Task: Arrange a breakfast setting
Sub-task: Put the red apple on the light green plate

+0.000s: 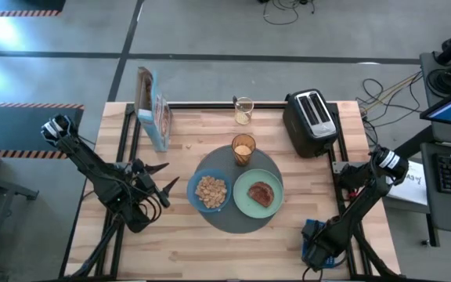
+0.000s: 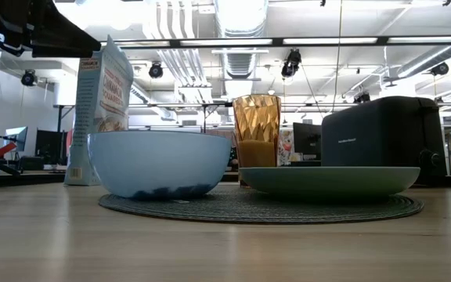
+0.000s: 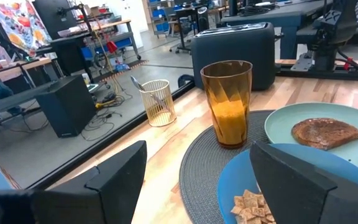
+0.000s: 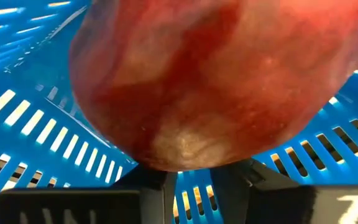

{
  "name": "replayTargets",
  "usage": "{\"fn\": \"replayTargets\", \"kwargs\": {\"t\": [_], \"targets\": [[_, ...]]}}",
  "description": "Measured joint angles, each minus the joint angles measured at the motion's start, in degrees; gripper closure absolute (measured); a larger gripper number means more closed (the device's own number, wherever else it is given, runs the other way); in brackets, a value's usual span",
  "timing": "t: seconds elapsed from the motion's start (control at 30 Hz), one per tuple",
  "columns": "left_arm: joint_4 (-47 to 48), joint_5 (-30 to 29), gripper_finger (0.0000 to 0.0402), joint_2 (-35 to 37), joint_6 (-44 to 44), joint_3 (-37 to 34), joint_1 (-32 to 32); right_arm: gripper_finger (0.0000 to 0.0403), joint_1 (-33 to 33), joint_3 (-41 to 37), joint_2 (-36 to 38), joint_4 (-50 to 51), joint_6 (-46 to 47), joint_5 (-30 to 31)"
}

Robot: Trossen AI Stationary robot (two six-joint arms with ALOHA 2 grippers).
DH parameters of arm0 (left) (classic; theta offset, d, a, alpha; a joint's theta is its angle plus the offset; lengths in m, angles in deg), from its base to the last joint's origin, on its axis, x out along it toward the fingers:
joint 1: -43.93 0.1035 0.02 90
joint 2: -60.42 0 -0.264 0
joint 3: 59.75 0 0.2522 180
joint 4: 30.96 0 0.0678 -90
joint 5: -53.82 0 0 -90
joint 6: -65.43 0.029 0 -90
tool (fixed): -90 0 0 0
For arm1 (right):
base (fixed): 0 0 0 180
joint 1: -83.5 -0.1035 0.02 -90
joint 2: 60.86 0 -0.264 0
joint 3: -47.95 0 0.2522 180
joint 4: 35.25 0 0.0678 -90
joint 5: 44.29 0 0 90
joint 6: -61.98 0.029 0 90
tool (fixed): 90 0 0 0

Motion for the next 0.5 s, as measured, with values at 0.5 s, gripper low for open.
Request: {"fn": "replayTargets", "kwargs": {"t": [0.5], "targets": [[0.0,0.0,0.0132,0.0,1.8,0.0,0.0,0.0348,0.1,5.1,4.1,-3.0,-6.0,7.6]]}}
